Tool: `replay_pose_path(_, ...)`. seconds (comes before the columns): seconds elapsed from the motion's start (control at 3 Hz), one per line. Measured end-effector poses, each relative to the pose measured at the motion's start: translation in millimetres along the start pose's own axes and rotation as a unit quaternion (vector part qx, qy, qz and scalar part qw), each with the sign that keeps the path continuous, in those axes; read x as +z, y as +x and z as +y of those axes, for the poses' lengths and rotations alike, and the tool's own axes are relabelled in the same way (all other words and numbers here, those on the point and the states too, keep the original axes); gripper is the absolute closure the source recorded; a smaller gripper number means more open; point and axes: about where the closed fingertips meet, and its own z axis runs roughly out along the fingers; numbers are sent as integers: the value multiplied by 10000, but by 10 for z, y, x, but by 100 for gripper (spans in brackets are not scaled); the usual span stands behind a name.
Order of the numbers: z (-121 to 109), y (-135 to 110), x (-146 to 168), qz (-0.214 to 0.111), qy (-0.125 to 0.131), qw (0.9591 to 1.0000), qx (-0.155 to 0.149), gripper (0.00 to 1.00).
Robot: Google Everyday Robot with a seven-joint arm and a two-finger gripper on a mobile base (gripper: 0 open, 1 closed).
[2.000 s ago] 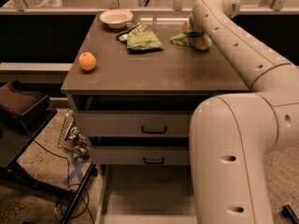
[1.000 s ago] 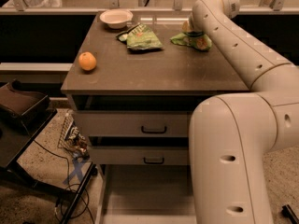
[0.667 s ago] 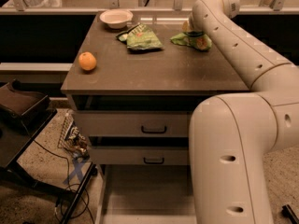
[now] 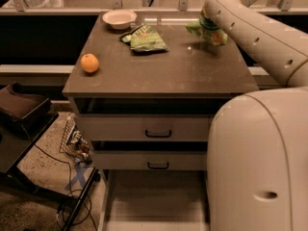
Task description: Place green rice chip bag into bottom drawer
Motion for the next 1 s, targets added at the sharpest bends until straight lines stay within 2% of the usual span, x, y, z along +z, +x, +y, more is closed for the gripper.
replay_pose_path(0.33, -254, -73, -403, -191, 552, 9983, -29, 100)
replay_pose_path(0.67, -251, -52, -413, -166, 481, 9987, -5, 100)
replay_pose_path(1.0, -331, 2, -655, -282, 173, 9994, 116, 100)
